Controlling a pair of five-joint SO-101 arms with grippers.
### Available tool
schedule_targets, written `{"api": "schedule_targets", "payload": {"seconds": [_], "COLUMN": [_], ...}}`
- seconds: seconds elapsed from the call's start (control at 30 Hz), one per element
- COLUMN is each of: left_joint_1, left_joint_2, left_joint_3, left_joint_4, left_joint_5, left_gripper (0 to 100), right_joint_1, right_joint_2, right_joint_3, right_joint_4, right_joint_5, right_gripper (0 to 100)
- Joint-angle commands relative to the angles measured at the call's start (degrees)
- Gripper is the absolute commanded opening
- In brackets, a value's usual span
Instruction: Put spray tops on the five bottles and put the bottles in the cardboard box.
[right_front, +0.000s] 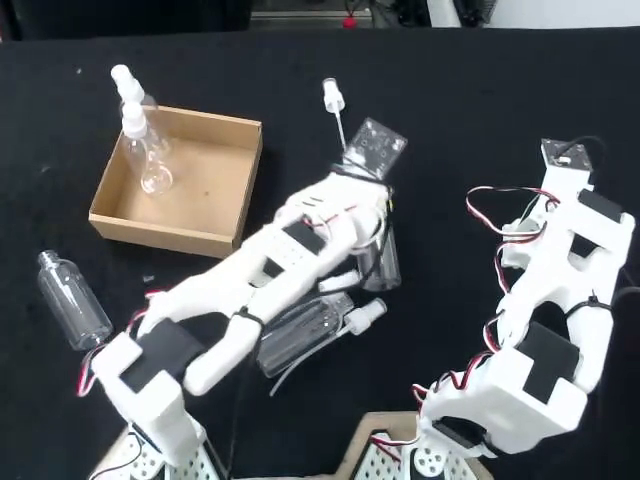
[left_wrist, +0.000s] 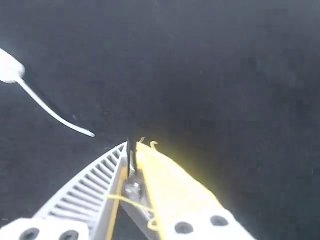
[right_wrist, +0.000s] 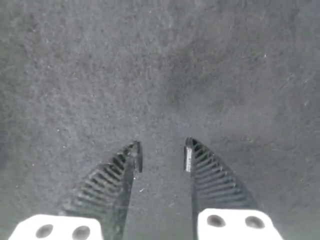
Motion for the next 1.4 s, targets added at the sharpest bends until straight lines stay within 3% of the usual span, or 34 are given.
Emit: {"api": "schedule_targets", "payload": {"seconds": [0.0,0.1,0.33,0.6,1.0,1.17,1.37], "left_joint_1": [-4.26,-6.90,-7.96,-9.27,-9.80,-10.42,-9.89], "left_joint_2": [-4.75,-3.08,6.95,16.88,18.46,18.46,18.46], "left_joint_3": [-0.92,-1.36,-6.99,-16.13,-17.98,-17.54,-18.07], "left_joint_4": [-1.23,-2.37,-6.42,-6.15,-3.78,-2.46,-0.44], "left_joint_5": [10.20,18.64,17.41,29.63,34.02,41.05,41.49], "left_gripper": [20,24,22,22,22,22,22], "right_joint_1": [1.41,1.41,1.41,1.49,2.11,2.11,2.02], "right_joint_2": [-3.65,-3.65,-3.65,-3.56,-3.56,-3.56,-3.56], "right_joint_3": [-0.48,-0.31,-0.22,-0.13,-0.04,0.48,1.63], "right_joint_4": [-1.14,-1.14,-1.14,-1.14,-0.70,-0.88,-2.02], "right_joint_5": [0.44,0.44,0.44,0.44,0.18,0.44,0.44], "right_gripper": [14.5,14.5,14.5,14.5,14.5,14.5,14.5]}}
